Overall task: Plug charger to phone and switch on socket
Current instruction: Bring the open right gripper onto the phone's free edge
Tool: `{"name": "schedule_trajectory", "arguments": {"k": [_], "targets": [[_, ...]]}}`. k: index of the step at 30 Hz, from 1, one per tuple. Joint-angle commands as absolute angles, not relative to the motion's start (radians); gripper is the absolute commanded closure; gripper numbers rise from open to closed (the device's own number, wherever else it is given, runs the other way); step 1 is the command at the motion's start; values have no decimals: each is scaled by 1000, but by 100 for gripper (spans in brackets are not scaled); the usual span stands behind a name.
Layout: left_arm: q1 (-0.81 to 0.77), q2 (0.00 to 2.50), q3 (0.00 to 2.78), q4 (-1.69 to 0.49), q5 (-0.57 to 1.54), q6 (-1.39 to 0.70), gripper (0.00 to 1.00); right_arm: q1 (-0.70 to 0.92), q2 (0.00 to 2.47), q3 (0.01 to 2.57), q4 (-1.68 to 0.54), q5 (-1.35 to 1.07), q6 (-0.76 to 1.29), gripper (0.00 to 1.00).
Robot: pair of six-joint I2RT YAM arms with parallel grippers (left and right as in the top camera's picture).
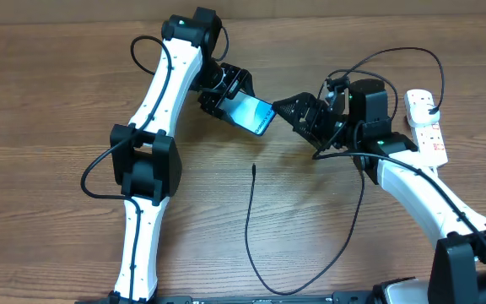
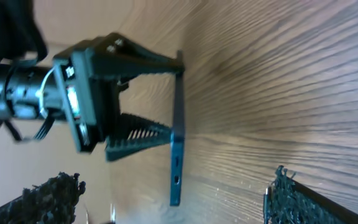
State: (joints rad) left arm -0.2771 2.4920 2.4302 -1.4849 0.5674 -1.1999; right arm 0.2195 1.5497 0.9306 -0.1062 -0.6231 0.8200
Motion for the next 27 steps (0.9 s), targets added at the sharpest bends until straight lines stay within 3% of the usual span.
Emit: {"name": "schedule_trajectory", "arguments": {"k": [1,11,27], "targets": [[-297,2491,2462,-1469,612,-1220,96,242,1553,950,-102,-539,894,0],[-335,2491,2462,-1455,655,-1220,96,276,1553,949,-131,-516,889,2],[-374,2491,2462,-1439,709,-1220,96,276,1553,949,-173,-500,831,47]]}}
